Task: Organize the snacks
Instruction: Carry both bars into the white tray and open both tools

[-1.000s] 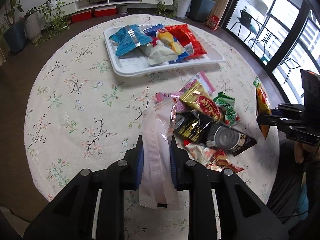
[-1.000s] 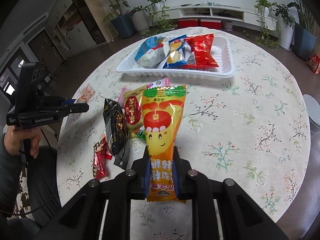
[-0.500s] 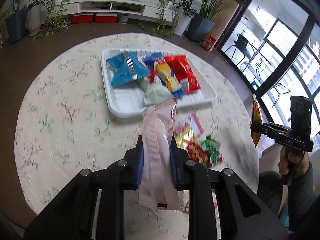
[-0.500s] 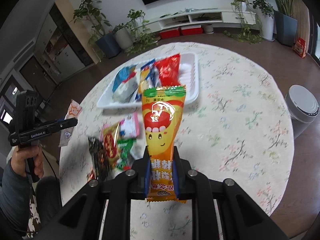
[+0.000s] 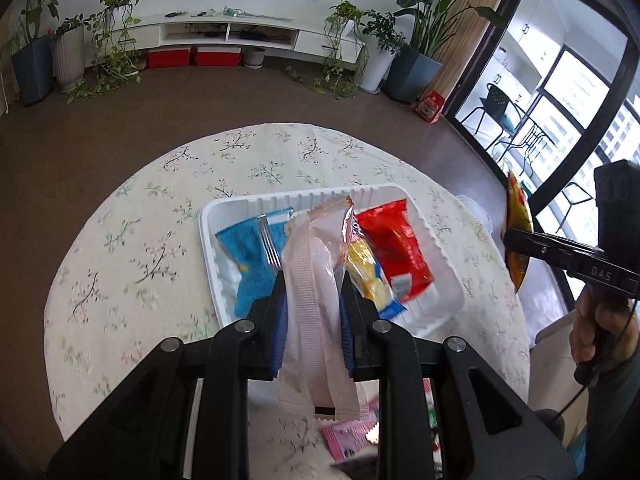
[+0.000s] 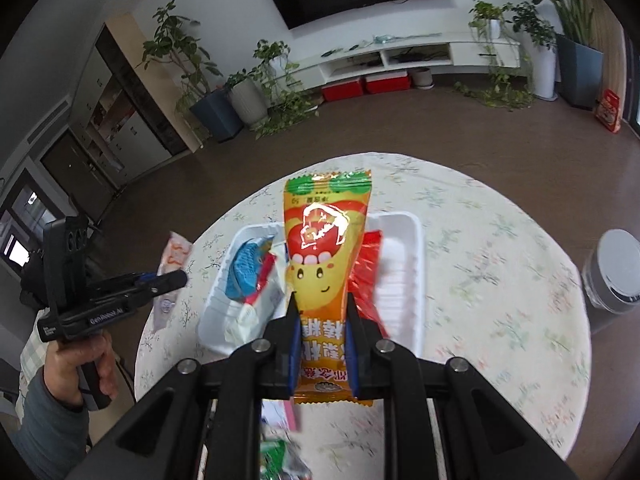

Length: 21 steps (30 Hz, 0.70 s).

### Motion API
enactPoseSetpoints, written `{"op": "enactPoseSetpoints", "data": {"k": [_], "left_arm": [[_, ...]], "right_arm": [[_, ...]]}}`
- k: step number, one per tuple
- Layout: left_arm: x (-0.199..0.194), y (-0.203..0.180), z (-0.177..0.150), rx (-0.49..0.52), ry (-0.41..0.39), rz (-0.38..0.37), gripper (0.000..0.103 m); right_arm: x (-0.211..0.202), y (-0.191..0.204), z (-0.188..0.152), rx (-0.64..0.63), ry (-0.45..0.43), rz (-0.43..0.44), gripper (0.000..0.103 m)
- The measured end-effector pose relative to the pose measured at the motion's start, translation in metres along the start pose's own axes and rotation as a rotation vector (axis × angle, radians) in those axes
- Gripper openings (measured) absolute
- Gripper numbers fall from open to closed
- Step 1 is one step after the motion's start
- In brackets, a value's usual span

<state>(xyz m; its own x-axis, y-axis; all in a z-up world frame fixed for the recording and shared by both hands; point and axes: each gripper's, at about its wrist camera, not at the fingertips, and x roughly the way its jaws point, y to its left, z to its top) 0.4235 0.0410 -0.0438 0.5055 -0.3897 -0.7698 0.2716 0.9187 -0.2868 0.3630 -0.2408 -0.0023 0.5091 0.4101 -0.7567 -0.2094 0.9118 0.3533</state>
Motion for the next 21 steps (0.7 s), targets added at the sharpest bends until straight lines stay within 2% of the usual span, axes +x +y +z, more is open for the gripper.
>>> {"op": "enactPoseSetpoints", "data": {"k": [4,9,16,21], "left_arm": [[0.034,0.000,0.016,0.010,0.031,0.012,0.020],[0.073,-0.008,0.020,0.046,0.073,0.023,0.020],[0.103,-0.010,0.019,0.063,0.083,0.036,0.020],[0.114,-0.014,0.018,0.085,0.085,0.061,0.021]], "right_arm": [[0.043,0.019,0.013,-0.039,0.065,-0.004,0.020],[0.094,0.026,0.016,-0.045,0.143,-0.036,0.020],[0.120,0.017,0.007,-0.039,0.187,-0.082,0.020],[0.126,0.015,0.002,-0.029,0.193,-0.083,0.020]]}}
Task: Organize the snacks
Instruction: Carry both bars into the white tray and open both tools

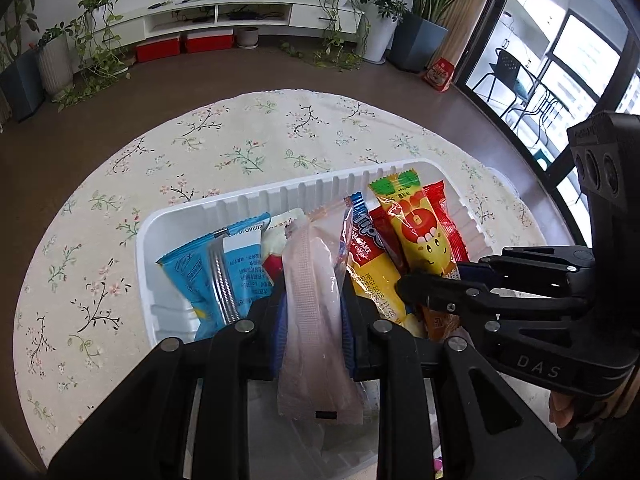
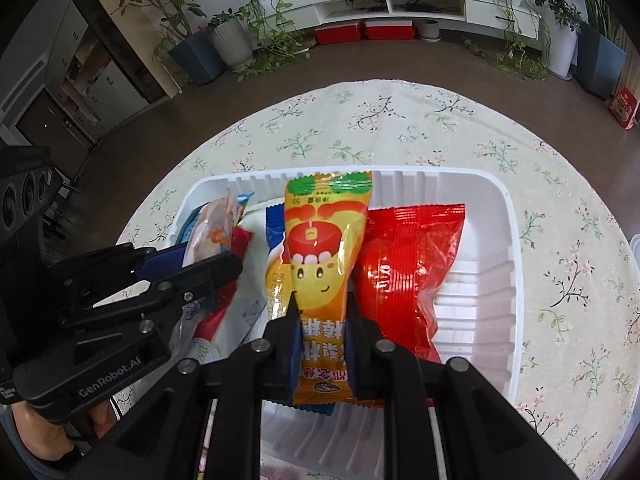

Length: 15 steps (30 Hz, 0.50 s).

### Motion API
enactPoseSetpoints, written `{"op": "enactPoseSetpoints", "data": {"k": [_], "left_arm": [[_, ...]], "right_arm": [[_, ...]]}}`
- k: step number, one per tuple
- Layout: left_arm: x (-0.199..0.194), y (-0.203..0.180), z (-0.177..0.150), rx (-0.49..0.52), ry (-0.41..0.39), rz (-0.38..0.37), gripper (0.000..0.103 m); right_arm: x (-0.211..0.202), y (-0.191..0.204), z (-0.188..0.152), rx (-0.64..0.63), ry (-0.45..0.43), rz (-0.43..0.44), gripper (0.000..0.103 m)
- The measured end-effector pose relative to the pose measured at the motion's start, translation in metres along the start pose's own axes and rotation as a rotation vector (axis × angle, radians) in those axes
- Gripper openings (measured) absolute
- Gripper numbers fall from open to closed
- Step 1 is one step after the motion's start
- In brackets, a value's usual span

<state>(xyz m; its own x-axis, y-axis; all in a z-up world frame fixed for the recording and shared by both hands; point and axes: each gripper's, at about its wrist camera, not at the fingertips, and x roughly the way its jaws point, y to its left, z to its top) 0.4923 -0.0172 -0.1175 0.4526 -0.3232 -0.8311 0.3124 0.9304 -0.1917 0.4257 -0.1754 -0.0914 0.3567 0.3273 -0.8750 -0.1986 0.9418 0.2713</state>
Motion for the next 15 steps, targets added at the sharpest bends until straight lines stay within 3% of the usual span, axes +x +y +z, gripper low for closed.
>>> {"op": "enactPoseSetpoints", "data": {"k": [15], "left_arm": [[0.017,0.003,-0.006,-0.019,-0.014,-0.004,0.023]], "right_arm": [[0.013,-0.001,-0.006,-0.001,0.015,-0.008,0.019]]}}
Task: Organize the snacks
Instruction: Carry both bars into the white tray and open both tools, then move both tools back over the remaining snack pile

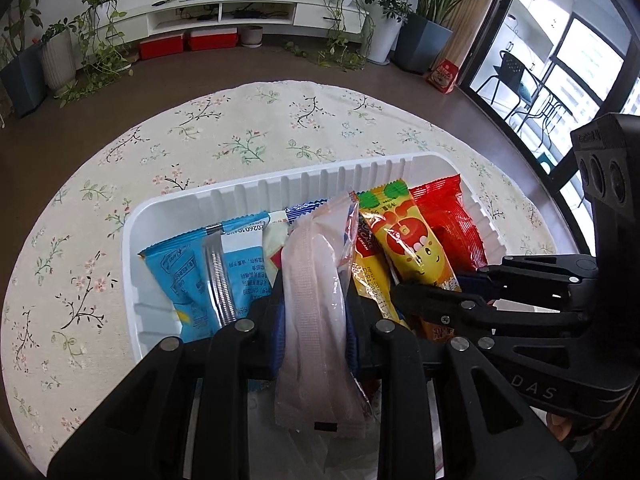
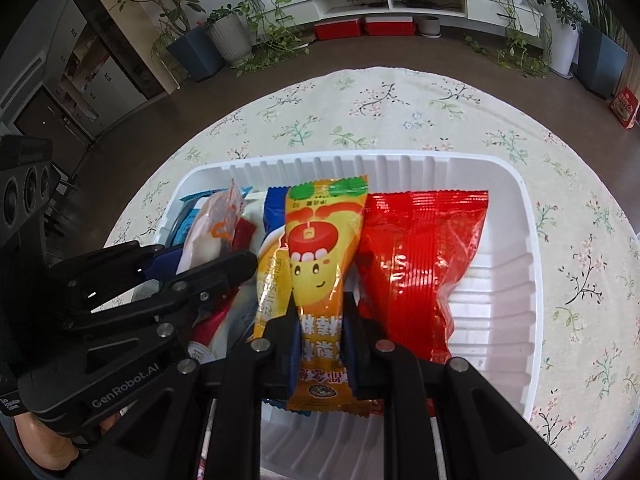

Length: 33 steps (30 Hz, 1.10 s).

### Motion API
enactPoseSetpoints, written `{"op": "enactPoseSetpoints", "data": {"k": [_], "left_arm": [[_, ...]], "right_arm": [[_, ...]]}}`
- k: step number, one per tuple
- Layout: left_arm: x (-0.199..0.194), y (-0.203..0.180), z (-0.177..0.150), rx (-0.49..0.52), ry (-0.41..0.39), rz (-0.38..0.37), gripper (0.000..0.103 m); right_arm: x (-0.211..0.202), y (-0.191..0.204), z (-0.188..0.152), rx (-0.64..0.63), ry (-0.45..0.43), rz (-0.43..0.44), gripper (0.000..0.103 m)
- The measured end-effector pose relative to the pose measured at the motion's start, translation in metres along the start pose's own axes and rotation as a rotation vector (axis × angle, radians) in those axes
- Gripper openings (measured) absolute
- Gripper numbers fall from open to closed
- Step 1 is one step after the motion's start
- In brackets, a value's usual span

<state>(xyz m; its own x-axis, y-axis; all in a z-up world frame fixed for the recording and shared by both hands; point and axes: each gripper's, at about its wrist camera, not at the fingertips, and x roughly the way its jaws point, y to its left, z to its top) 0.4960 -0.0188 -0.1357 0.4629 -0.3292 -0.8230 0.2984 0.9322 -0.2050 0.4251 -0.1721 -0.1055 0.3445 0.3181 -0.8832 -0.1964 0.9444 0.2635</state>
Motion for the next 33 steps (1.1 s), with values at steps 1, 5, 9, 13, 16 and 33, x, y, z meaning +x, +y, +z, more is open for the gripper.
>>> {"op": "enactPoseSetpoints", "data": {"k": [1,5,9,13,16,33], "left_arm": [[-0.002,0.000,-0.001,0.000,-0.006,-0.001,0.023],[-0.003,0.000,-0.003,0.002,-0.015,0.003,0.023],[-0.007,-0.002,-0.005,-0.002,-0.025,-0.004,0.025],[-0.011,-0.001,-0.005,-0.018,-0.035,-0.003,0.025],[-0.015,-0.002,-0.007,-0.015,-0.038,-0.001,0.026],[-0.051,-0.002,-0.017,-0.029,-0.090,0.014,0.053]], "right_arm": [[0.001,-0.001,0.000,0.001,0.003,-0.001,0.019],[0.001,0.002,0.000,-0.008,0.001,-0.018,0.019],[-0.002,0.004,0.000,0.001,-0.006,-0.019,0.024],[-0.007,0.008,0.000,-0.014,-0.018,-0.032,0.030],[-0.012,0.011,0.000,-0.031,-0.026,-0.047,0.034],[-0.043,0.011,-0.009,-0.038,-0.092,-0.056,0.052]]}}
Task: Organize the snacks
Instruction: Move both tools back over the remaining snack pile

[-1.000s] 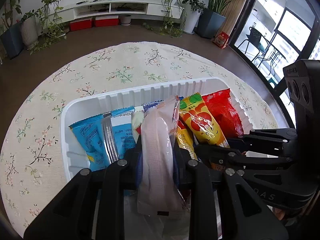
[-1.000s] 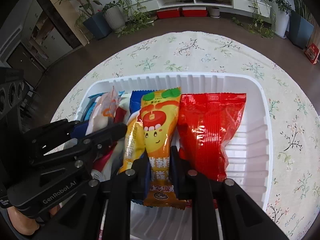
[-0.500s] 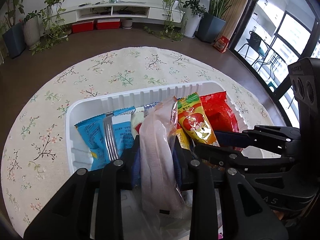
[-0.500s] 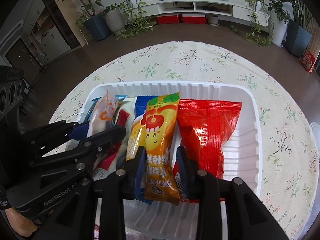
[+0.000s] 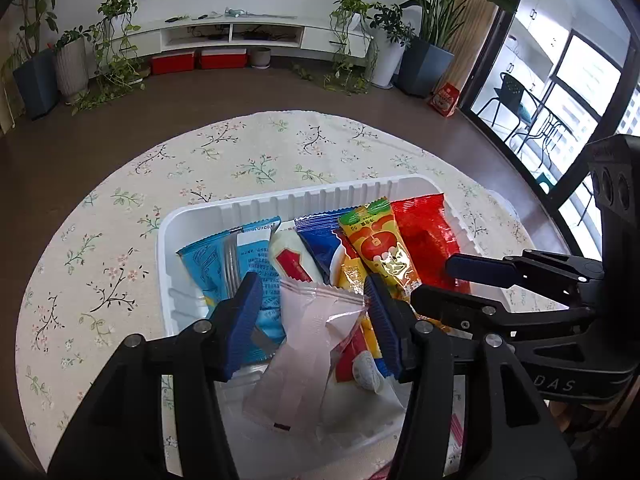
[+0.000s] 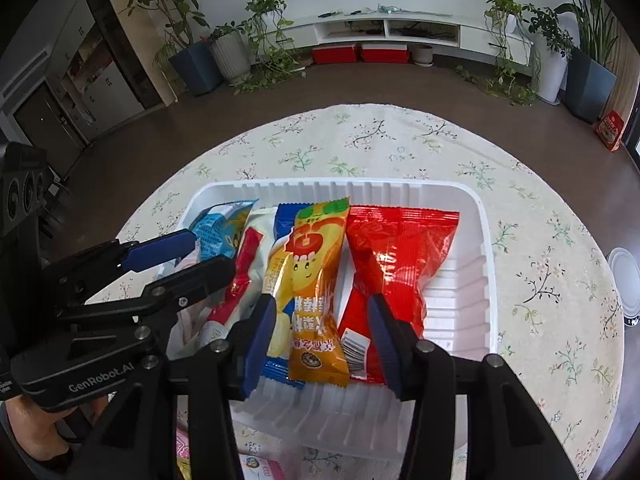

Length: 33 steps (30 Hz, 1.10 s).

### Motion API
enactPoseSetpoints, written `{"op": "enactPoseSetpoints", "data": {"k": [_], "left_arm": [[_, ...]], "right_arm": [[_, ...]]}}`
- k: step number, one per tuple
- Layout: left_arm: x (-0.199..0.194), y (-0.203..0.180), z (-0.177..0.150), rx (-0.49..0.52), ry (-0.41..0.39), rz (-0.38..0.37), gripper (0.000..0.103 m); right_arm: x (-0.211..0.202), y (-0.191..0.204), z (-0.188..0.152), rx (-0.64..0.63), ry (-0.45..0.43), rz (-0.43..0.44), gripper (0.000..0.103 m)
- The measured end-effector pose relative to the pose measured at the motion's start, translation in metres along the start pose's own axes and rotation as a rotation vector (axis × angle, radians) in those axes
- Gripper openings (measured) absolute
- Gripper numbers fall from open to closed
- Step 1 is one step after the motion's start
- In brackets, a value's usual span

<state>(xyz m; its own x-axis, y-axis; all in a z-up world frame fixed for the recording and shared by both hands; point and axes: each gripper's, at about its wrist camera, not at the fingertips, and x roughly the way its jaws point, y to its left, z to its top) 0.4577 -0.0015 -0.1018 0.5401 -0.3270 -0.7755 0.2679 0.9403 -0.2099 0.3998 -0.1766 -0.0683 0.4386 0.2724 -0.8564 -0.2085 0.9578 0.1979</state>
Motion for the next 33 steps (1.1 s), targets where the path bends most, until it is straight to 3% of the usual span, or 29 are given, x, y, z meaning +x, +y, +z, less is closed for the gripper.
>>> {"op": "enactPoseSetpoints", "data": {"k": [3,4,5,7,17,21,23,27,30,33], "left_arm": [[-0.009,0.001,-0.002,-0.008,-0.021,0.006,0.074],[-0.013,0.002,-0.002,-0.012,-0.027,0.003,0.094],[-0.016,0.003,-0.003,-0.015,-0.033,0.005,0.103],[-0.022,0.004,-0.004,-0.018,-0.043,0.007,0.103],[-0.033,0.002,-0.003,-0.016,-0.060,-0.006,0.103],[-0.052,-0.002,-0.011,0.004,-0.071,0.021,0.103],[-0.067,-0.006,-0.017,0.027,-0.089,0.075,0.103],[-0.104,-0.015,-0.041,0.075,-0.165,0.132,0.103],[-0.127,-0.021,-0.067,0.076,-0.198,0.132,0.103],[-0.141,-0.022,-0.093,0.022,-0.172,0.103,0.103]], "right_arm": [[-0.005,-0.001,-0.001,0.014,-0.012,-0.011,0.052],[-0.006,-0.002,-0.001,0.019,-0.015,-0.014,0.053],[-0.007,-0.003,-0.001,0.026,-0.017,-0.014,0.057],[-0.009,-0.004,-0.002,0.038,-0.024,-0.006,0.062],[-0.015,0.002,-0.005,0.033,-0.041,-0.011,0.062],[-0.025,0.003,-0.009,0.026,-0.059,-0.004,0.064],[-0.036,0.004,-0.013,0.011,-0.084,0.002,0.073],[-0.065,0.003,-0.032,-0.001,-0.141,0.028,0.077],[-0.085,-0.002,-0.051,0.013,-0.167,0.049,0.078],[-0.102,-0.007,-0.072,0.035,-0.180,0.060,0.079]]}}
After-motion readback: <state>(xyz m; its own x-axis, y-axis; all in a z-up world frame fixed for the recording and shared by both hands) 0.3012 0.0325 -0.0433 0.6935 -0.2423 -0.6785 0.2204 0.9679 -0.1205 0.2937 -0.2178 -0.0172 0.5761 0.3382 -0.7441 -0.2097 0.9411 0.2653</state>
